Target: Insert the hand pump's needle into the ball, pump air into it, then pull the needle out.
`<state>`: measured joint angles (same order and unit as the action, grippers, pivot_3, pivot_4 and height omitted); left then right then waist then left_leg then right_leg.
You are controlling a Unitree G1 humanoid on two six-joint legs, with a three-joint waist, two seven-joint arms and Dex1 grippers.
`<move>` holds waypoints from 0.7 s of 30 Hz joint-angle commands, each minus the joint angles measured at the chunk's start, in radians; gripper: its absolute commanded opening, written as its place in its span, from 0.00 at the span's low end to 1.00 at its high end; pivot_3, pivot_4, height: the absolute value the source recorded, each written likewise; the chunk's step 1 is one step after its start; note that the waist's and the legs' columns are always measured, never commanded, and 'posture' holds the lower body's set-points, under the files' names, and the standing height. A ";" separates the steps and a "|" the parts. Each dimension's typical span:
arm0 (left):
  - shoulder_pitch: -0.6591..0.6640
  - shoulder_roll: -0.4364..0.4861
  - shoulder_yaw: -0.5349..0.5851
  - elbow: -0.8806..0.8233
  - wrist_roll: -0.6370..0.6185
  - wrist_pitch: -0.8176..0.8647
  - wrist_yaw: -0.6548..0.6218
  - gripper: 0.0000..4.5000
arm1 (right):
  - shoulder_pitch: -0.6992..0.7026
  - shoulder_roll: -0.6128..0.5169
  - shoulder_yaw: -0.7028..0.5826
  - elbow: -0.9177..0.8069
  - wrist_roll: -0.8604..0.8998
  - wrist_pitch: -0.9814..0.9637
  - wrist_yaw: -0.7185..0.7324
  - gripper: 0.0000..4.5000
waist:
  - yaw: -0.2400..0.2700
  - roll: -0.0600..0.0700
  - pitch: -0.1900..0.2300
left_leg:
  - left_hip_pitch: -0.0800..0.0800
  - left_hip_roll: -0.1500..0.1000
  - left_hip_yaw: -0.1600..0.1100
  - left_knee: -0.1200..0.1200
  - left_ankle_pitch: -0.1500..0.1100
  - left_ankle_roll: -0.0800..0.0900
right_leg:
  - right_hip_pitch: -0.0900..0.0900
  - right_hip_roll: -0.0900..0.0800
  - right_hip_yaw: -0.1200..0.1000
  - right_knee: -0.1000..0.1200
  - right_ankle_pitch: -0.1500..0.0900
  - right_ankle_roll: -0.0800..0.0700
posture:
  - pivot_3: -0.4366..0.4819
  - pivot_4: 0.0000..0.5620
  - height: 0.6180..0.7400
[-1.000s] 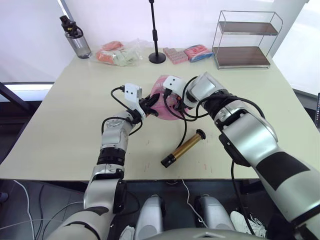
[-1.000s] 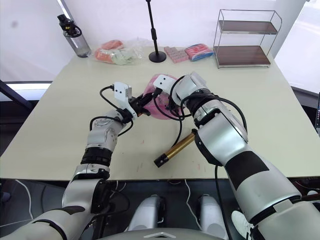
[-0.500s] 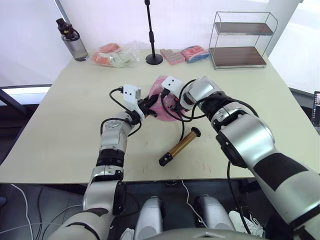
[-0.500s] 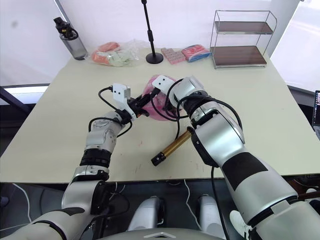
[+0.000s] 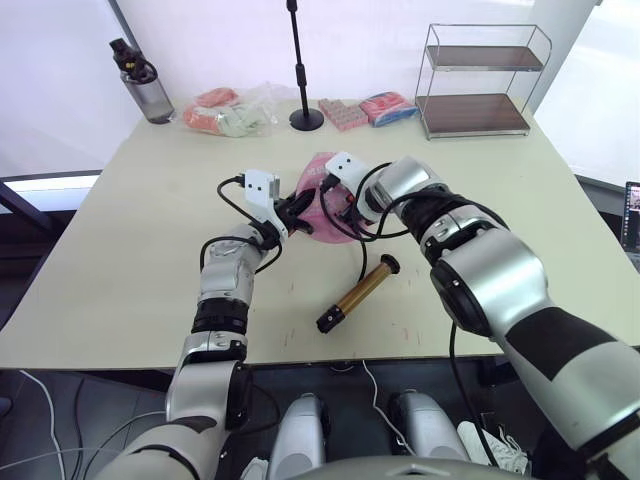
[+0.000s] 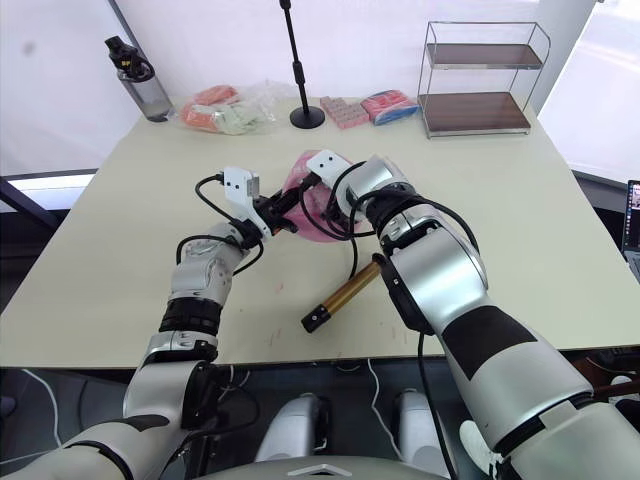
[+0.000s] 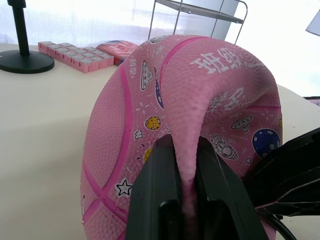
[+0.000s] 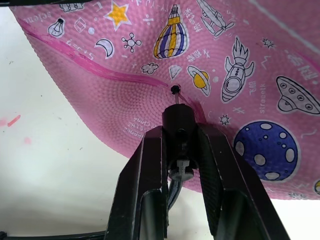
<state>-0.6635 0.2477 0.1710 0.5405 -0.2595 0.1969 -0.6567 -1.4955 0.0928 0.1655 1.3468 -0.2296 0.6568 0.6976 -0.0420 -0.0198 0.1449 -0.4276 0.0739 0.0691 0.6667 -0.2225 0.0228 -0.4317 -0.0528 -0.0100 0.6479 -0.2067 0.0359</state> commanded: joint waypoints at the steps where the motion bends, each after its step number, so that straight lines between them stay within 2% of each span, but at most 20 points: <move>1: 0.022 -0.061 -0.090 0.057 0.017 0.051 -0.043 0.01 | 0.022 0.032 0.083 -0.049 -0.054 -0.167 0.062 0.07 | 0.000 0.000 0.000 | 0.000 0.000 0.000 0.000 0.000 0.000 | 0.000 0.000 0.000 0.000 0.000 0.000 | 0.48 0.27 0.93; 5: 0.006 -0.050 -0.079 0.085 0.023 0.034 -0.043 0.01 | 0.034 -0.005 0.136 -0.061 -0.095 -0.225 0.113 0.07 | 0.002 0.000 -0.001 | 0.000 0.000 0.000 0.000 0.000 0.000 | 0.000 0.000 0.000 0.000 0.000 0.000 | 0.48 0.27 0.93; 14: -0.007 -0.045 -0.077 0.120 0.030 0.013 -0.048 0.01 | 0.039 -0.028 0.122 -0.077 -0.076 -0.223 0.139 0.07 | 0.007 0.000 -0.001 | -0.001 0.000 0.000 0.000 0.000 0.000 | 0.000 -0.001 0.000 0.000 0.000 0.000 | 0.48 0.27 0.93; 16: -0.007 -0.046 -0.078 0.126 0.032 0.008 -0.049 0.00 | 0.043 -0.032 0.135 -0.081 -0.089 -0.249 0.134 0.29 | 0.007 0.000 -0.001 | -0.001 0.000 0.000 0.000 0.000 0.000 | 0.000 -0.001 0.000 0.000 0.000 0.000 | 0.48 0.27 0.93; 17: -0.008 -0.047 -0.079 0.130 0.034 0.005 -0.049 0.00 | 0.047 -0.036 0.148 -0.083 -0.101 -0.266 0.135 0.35 | 0.008 0.001 0.000 | -0.001 0.000 0.000 0.000 0.000 0.000 | 0.000 -0.001 0.000 0.000 0.000 0.000 | 0.48 0.27 0.93; 21: -0.015 -0.050 -0.080 0.149 0.042 -0.008 -0.051 0.00 | 0.057 -0.071 0.151 -0.092 -0.103 -0.286 0.150 0.35 | 0.029 0.002 0.001 | -0.003 -0.001 -0.001 0.000 0.000 0.000 | -0.001 -0.001 -0.001 -0.001 0.000 0.000 | 0.48 0.27 0.93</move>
<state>-0.7017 0.2333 0.1645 0.6282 -0.2501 0.1593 -0.6805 -1.4299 0.0295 0.3217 1.2836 -0.3396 0.3881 0.8452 -0.0133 -0.0176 0.1456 -0.4312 0.0732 0.0685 0.6667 -0.2225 0.0227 -0.4325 -0.0537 -0.0108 0.6454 -0.2068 0.0358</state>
